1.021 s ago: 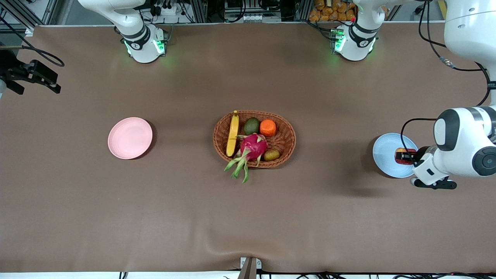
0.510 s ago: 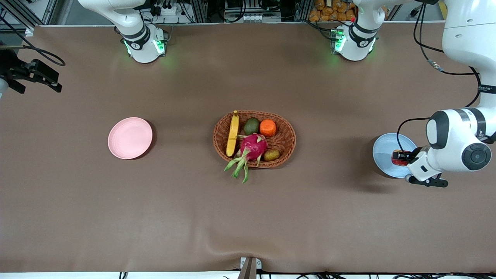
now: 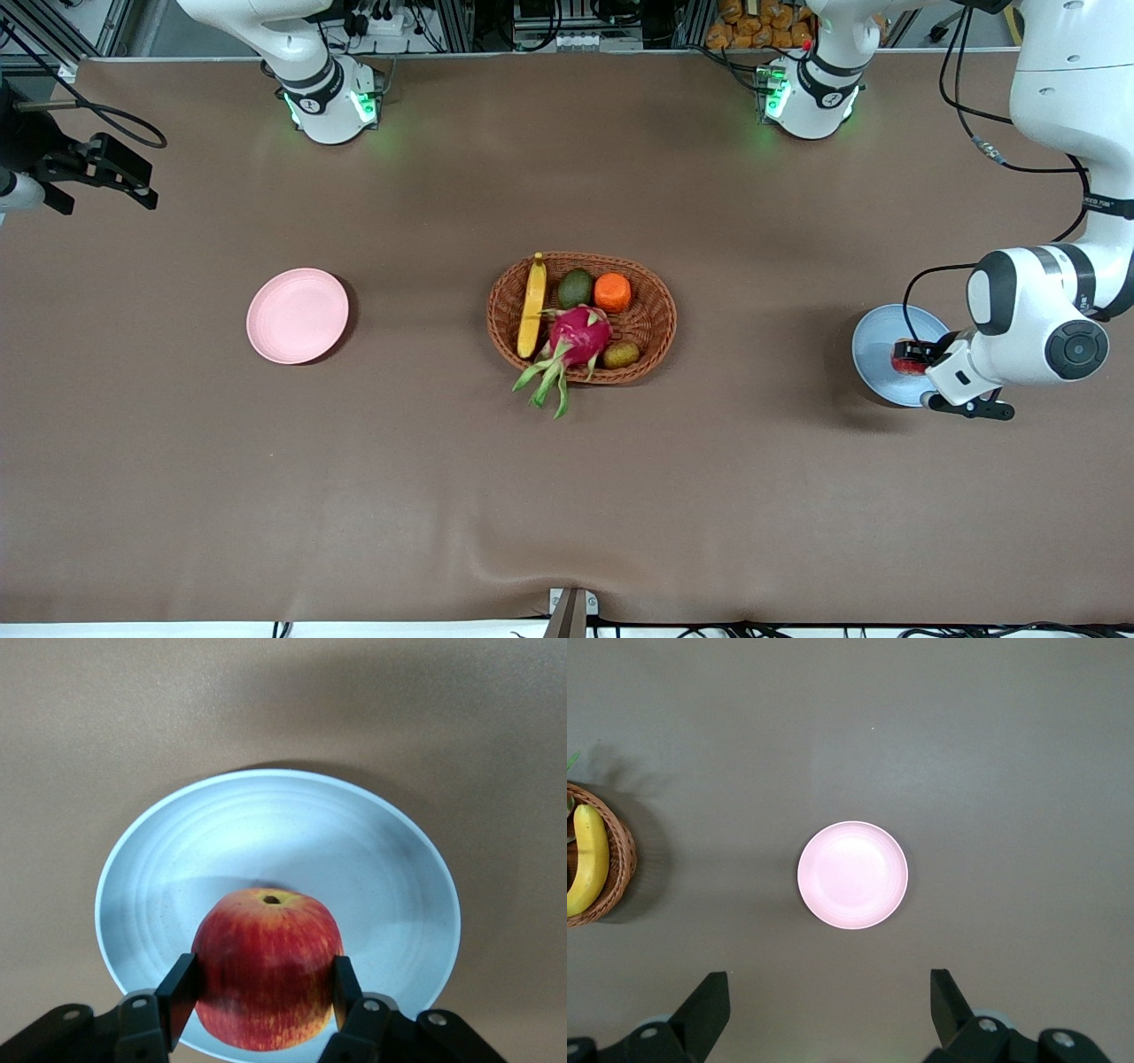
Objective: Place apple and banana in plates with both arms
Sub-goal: 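Lower the apple onto the blue plate and open the left gripper, then raise the left gripper away while the right gripper reaches the banana, then grasp the yellow banana by its stem end with the right gripper, then lift the banana with the right gripper and carry it to the pink plate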
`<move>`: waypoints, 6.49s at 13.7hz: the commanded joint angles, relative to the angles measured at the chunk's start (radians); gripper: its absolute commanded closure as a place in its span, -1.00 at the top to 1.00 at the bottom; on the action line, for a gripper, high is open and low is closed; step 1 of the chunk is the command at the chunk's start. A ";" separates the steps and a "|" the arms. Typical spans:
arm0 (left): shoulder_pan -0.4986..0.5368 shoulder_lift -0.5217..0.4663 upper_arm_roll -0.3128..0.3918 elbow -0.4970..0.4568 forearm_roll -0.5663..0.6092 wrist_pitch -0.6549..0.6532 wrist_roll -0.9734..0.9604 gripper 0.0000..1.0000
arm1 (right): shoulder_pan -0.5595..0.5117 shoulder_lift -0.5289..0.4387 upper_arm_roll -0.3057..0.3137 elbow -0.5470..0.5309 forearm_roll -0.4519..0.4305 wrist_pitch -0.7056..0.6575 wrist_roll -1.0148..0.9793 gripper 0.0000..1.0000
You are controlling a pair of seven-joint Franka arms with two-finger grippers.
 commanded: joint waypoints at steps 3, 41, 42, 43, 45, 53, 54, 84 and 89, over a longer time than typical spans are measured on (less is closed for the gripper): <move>0.011 -0.017 -0.011 -0.021 0.024 0.018 0.009 0.58 | 0.025 0.000 -0.005 0.010 -0.003 -0.013 -0.007 1.00; -0.135 -0.523 0.024 0.286 -0.122 -0.662 -0.164 1.00 | 0.547 0.417 -0.005 0.039 0.171 0.213 0.024 1.00; -0.135 -0.549 0.024 0.284 -0.117 -0.666 -0.160 1.00 | 0.582 0.443 -0.004 0.039 0.165 0.223 0.094 1.00; -0.135 -0.563 0.024 0.286 -0.117 -0.673 -0.155 1.00 | 0.619 0.460 -0.005 0.039 0.163 0.238 0.168 1.00; -0.136 -0.593 0.026 0.275 -0.119 -0.706 -0.152 1.00 | 0.663 0.494 -0.005 0.038 0.160 0.281 0.268 1.00; -0.158 -0.577 0.078 0.275 -0.156 -0.617 -0.151 1.00 | 0.760 0.637 -0.005 0.030 0.122 0.378 0.467 0.67; -0.165 -0.575 0.078 0.275 -0.151 -0.617 -0.169 1.00 | 0.765 0.649 -0.005 0.029 0.122 0.395 0.481 0.62; -0.176 -0.555 0.062 0.293 -0.096 -0.625 -0.204 1.00 | 0.776 0.698 -0.013 0.061 0.108 0.360 0.538 -1.00; -0.173 -0.555 0.061 0.293 -0.102 -0.625 -0.200 1.00 | 0.724 0.689 -0.019 0.171 0.111 0.191 0.538 -1.00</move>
